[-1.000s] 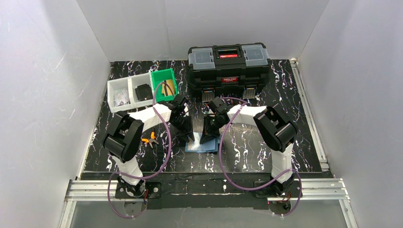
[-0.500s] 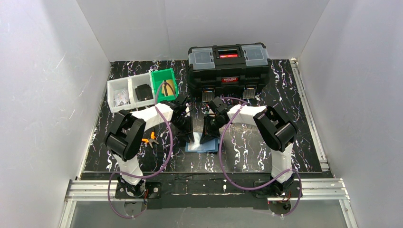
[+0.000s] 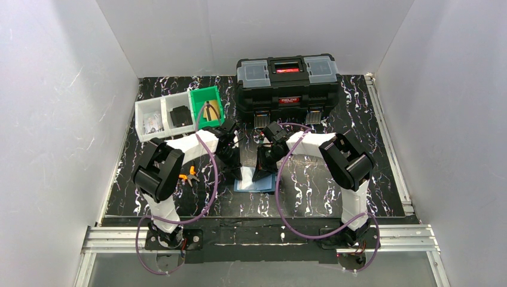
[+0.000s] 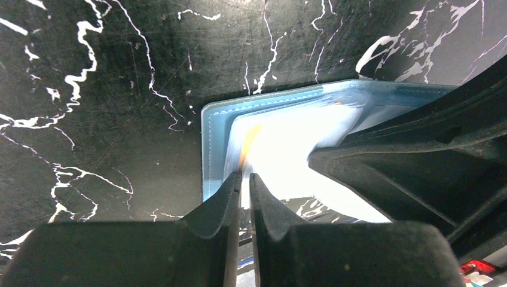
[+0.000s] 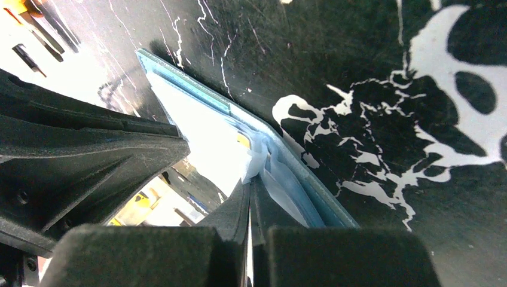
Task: Take the credit cards out of the card holder
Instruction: Remove the credit card from the card holder.
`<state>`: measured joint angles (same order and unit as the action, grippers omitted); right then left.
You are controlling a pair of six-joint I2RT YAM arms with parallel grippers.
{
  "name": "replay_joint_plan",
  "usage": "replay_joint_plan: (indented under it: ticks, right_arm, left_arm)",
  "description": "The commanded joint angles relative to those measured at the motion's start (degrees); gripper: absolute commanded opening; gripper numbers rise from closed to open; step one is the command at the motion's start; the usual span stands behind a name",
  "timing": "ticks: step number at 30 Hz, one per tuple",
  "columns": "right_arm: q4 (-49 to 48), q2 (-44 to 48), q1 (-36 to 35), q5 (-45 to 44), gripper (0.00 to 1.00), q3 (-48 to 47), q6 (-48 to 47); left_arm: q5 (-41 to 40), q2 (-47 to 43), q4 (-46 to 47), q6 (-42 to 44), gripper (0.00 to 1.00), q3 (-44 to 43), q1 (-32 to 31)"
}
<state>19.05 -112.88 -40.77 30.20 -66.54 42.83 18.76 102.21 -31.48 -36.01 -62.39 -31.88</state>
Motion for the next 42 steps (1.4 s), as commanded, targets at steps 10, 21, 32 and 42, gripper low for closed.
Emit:
replay_joint_plan:
  ticks: [10, 21, 32, 42]
  right_arm:
    - [3.03, -5.34, -1.41, -8.04, 0.01, 2.21, -2.72]
    - [4.31, -2.34, -1.04, -8.66, 0.05, 1.6, -2.75]
    - [10.91, 7.98, 0.34, -10.18, 0.4, -3.71, -3.74]
    - [19.18, 14.37, 0.61, -19.84, 0.54, -4.36, -4.77]
  left_arm:
    - [0.55, -0.56, 1.85, 0.66, 0.0, -3.01, -6.3]
    - [-4.43, -1.09, 0.34, -1.24, 0.0, -2.33, -6.61]
    - [-8.31, -2.63, 1.43, -4.51, 0.0, -0.19, -6.57]
    - [-5.35, -3.37, 4.65, -4.33, 0.0, 0.15, -6.58]
